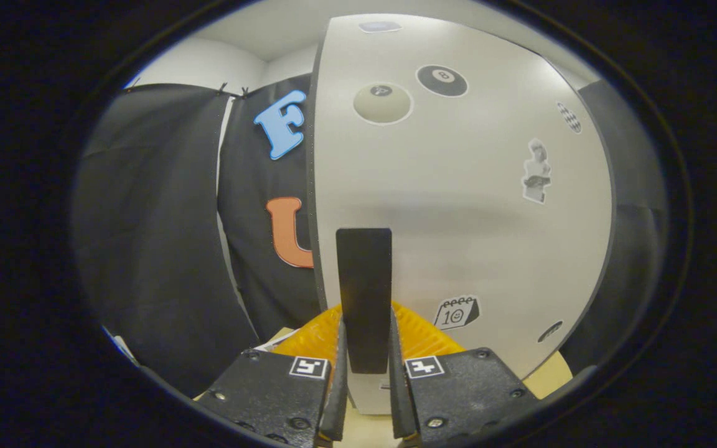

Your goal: Open the shoe cabinet door, grab the shoes and put them into the shoe cabinet, then close the shoe cabinet door.

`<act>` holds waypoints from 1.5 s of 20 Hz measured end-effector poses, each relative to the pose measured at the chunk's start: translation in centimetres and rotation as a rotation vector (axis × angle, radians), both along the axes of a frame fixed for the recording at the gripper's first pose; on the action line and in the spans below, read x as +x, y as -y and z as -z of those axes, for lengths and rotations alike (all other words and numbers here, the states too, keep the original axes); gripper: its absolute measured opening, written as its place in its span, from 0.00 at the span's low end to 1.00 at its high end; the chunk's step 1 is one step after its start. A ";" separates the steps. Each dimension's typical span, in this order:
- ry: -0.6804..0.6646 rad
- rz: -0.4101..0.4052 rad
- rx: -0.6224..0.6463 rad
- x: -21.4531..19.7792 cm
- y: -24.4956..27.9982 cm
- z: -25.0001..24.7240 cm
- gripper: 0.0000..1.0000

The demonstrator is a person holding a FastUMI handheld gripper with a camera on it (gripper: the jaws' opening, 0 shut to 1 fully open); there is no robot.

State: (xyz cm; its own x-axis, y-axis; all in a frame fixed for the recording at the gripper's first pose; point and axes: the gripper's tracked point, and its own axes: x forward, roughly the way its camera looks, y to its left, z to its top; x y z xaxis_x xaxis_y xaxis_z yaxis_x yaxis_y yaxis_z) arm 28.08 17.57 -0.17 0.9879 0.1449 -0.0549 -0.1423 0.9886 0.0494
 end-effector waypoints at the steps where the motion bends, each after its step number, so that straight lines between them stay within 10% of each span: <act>1: 0.001 -0.010 -0.005 -1.0 0.3 0.0 0.31; 30: -0.031 0.100 0.015 -25.4 17.5 2.5 0.20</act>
State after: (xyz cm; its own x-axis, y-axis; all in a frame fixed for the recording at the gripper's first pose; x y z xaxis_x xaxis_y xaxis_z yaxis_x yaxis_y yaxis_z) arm 2.72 0.04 -2.67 0.9953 0.0464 -0.0845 -0.0408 0.9969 0.0668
